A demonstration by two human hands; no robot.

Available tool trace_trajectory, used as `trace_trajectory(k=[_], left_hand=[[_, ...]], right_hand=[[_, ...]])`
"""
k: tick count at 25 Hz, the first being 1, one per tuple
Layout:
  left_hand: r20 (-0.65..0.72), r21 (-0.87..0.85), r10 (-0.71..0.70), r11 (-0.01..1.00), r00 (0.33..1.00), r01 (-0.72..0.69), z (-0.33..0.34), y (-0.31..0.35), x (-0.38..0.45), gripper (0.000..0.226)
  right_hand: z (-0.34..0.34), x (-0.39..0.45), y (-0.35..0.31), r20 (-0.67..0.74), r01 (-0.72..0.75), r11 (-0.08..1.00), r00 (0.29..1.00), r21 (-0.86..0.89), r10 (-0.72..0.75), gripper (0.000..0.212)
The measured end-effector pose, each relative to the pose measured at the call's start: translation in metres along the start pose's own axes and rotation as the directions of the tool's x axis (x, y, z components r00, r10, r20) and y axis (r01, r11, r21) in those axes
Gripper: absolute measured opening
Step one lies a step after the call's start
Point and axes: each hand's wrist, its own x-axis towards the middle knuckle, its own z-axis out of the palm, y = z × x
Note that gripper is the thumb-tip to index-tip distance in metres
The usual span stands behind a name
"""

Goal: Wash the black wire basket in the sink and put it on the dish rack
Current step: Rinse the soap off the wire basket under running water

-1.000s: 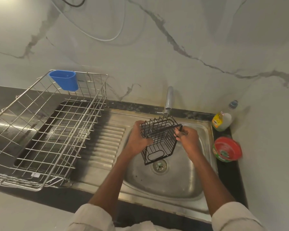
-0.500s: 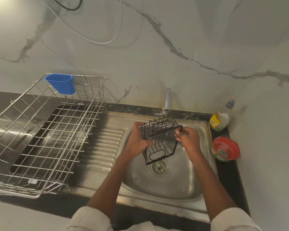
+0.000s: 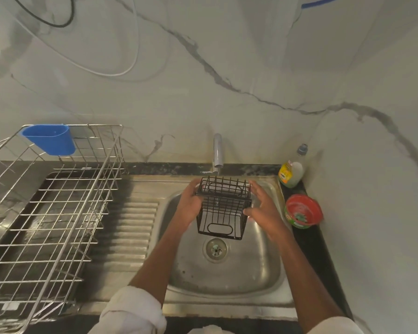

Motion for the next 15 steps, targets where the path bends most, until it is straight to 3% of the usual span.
trace_trajectory(k=[10, 13, 15], left_hand=[[0.308, -0.061, -0.016, 0.997, 0.951, 0.036, 0.027, 0.025, 0.055, 0.043], [0.369, -0.058, -0.006, 0.998, 0.93, 0.03, 0.036, 0.033, 0.063, 0.04], [0.346, 0.039, 0.035, 0.998, 0.938, -0.051, 0.042, 0.039, 0.064, 0.035]], right_hand=[[-0.025, -0.027, -0.013, 0.038, -0.156, 0.987, 0.987, -0.049, 0.158, 0.104], [-0.024, -0.033, -0.011, -0.081, -0.11, 0.992, 0.991, -0.069, 0.104, 0.09], [-0.018, -0.034, -0.008, -0.165, -0.117, 0.989, 0.981, -0.095, 0.101, 0.08]])
